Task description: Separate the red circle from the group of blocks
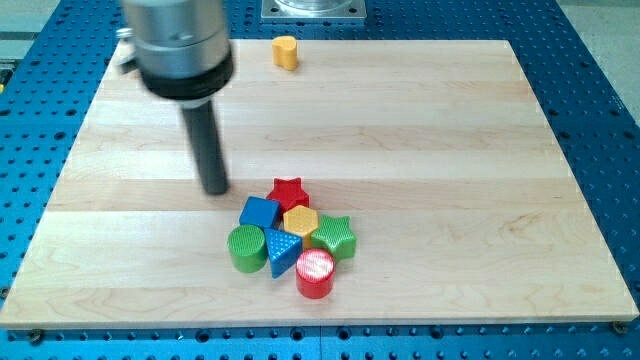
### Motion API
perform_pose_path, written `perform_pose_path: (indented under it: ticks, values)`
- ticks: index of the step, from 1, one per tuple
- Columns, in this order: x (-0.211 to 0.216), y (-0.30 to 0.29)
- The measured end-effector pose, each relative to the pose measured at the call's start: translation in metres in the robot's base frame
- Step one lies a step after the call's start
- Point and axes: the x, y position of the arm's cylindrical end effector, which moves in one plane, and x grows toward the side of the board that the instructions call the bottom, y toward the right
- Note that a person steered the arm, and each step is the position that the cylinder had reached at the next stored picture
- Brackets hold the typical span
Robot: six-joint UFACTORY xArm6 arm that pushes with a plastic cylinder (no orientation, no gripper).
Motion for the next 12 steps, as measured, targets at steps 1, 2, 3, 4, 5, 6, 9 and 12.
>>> perform_pose_path:
  ticks: [1,2,3,4,5,6,9,12]
  values:
    - [0.073,-0.015]
    - [0.122,-0.015]
    - [0.138,-0.012]
    - [0.133,0.019]
    - [0.118,0.084]
    - [0.118,0.112]
    - [0.085,0.282]
    - [0.054,0.293]
